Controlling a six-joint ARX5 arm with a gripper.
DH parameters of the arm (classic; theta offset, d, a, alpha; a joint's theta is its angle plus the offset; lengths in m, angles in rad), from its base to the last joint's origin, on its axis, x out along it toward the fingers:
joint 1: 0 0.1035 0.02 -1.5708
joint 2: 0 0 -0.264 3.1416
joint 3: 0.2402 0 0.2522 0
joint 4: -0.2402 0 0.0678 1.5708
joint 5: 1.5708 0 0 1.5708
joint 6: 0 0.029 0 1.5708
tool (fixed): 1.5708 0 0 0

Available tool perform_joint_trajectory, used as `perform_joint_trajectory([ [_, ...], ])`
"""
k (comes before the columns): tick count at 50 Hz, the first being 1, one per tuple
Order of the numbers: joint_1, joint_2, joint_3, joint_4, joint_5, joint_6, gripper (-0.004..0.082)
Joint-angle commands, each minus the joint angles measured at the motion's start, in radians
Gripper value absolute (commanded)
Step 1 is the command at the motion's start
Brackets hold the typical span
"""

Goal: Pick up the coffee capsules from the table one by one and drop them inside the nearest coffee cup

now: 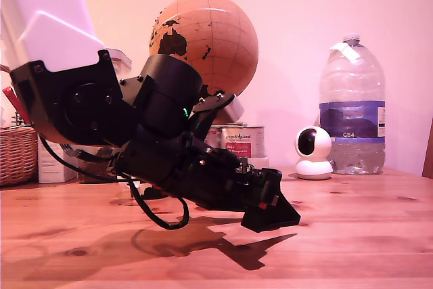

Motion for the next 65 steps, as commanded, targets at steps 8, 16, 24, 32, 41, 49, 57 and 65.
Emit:
perform_joint_trajectory([
  [8, -0.003, 0.008, 0.017, -0.004, 0.000, -0.005, 0.0605],
  [16, -0.003, 0.008, 0.017, -0.010, 0.000, -0.002, 0.0386],
  [24, -0.003, 0.008, 0.017, -0.018, 0.000, -0.002, 0.0285],
  [32, -0.003, 0.008, 0.017, -0.026, 0.000, 0.002, 0.0283],
  [41, -0.003, 0.008, 0.017, -0.021, 0.000, 0.005, 0.0283],
  [49, -0.003, 0.004, 0.017, -0.004, 0.002, 0.005, 0.0284],
  [57, 0.000, -0.026, 0.017, -0.030, 0.005, 0.004, 0.0284],
  [65, 0.007, -0.068, 0.017, -0.064, 0.005, -0.003, 0.0284],
])
